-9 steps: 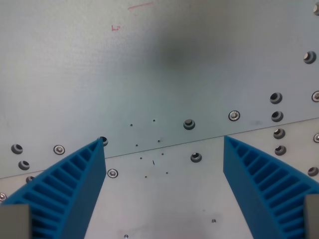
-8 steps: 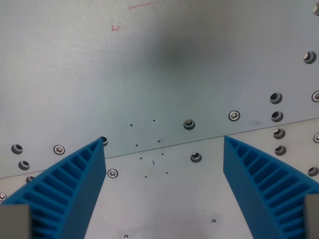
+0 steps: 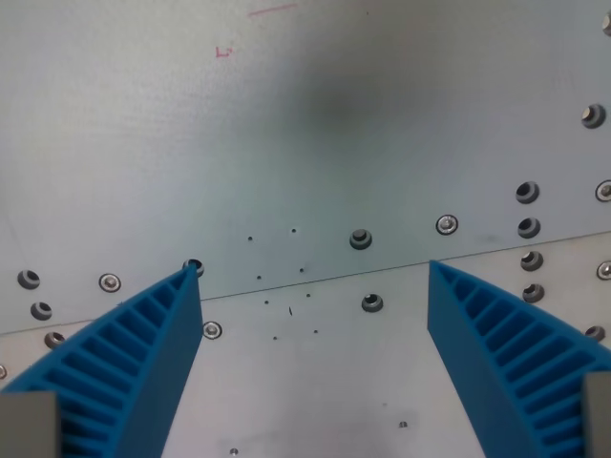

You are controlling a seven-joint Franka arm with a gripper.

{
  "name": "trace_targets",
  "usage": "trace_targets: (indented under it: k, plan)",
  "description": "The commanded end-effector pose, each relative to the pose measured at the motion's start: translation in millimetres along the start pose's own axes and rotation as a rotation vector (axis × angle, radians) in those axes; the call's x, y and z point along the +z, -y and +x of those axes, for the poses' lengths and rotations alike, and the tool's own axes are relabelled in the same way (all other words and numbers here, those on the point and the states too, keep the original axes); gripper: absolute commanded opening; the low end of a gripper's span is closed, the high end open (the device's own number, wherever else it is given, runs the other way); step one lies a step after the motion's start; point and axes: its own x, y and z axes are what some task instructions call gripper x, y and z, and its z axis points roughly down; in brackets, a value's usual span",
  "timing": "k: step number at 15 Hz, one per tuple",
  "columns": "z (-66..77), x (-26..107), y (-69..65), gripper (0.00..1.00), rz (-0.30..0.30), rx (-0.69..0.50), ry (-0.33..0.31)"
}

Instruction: Rotate around base positive z

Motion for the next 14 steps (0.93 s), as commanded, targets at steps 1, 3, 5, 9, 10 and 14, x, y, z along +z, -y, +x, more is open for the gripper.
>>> trace_targets:
  k: [1,3,5,9,10,14]
  plan:
    - [-0.4,-2.6,-0.5,1.00,-0.001,-0.103,-0.007]
    - [-0.4,-2.6,-0.5,1.00,-0.002,-0.130,-0.007]
    - [-0.4,-2.6,-0.5,1.00,-0.002,-0.156,-0.007]
    - [-0.4,-2.6,-0.5,1.00,-0.003,-0.210,-0.007]
    - [-0.4,-2.6,-0.5,1.00,-0.003,-0.223,-0.007]
    - [-0.4,-2.6,-0.5,1.00,-0.004,-0.276,-0.007]
